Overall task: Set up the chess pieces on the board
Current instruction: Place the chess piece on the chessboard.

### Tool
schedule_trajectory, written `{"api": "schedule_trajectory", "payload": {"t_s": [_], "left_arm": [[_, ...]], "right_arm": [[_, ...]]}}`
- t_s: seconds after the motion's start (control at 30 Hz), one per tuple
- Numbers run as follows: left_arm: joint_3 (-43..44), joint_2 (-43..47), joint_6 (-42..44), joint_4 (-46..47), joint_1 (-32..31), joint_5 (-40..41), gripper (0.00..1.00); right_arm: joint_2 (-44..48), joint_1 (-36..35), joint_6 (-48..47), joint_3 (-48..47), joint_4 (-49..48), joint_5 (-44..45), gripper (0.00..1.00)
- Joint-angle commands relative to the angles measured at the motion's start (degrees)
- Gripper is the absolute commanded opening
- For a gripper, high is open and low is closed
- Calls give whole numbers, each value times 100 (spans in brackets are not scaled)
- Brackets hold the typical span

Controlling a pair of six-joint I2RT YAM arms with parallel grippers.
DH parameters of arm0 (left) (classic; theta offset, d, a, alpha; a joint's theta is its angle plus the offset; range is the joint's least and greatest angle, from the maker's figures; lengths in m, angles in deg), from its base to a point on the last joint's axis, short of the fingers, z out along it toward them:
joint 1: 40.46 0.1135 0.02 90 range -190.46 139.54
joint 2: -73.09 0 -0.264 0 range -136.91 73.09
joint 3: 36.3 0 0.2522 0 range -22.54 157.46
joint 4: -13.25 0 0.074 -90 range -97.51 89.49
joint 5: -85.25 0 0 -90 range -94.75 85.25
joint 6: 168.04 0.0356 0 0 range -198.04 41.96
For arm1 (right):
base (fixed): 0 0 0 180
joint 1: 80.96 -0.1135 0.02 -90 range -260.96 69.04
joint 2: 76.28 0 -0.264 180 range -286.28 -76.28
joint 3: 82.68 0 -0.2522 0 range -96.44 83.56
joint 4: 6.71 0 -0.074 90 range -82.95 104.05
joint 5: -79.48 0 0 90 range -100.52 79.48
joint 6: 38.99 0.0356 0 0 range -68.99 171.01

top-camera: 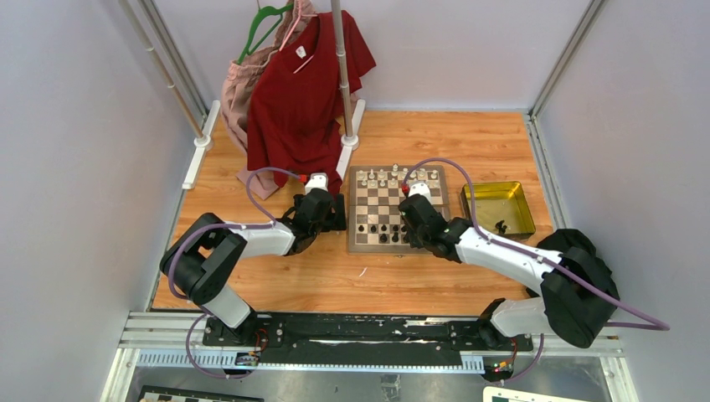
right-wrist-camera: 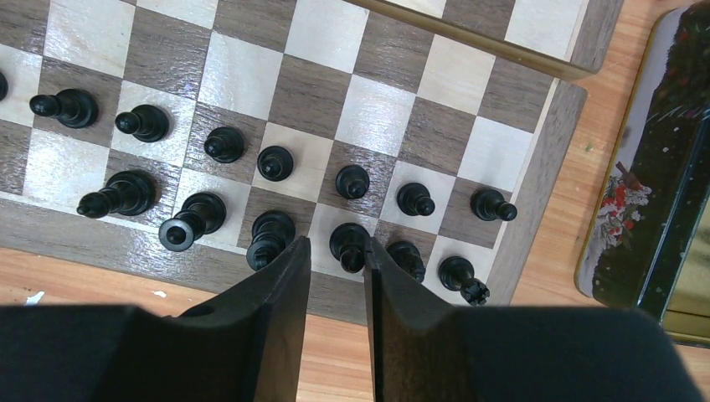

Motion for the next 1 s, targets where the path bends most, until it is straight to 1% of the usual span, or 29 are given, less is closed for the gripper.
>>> {"api": "schedule_trajectory", "payload": {"t_s": [0.0, 0.43, 0.97], "left_arm": [[60, -135, 9, 6, 20, 7, 94], [36, -92, -24, 5, 19, -19, 94], [16, -78, -33, 5, 17, -28, 94]], "right_arm": [[87, 54, -17, 24, 52, 91, 35], [196, 48, 24, -6, 134, -90, 36], [267, 53, 90, 58, 107, -63, 35]]}}
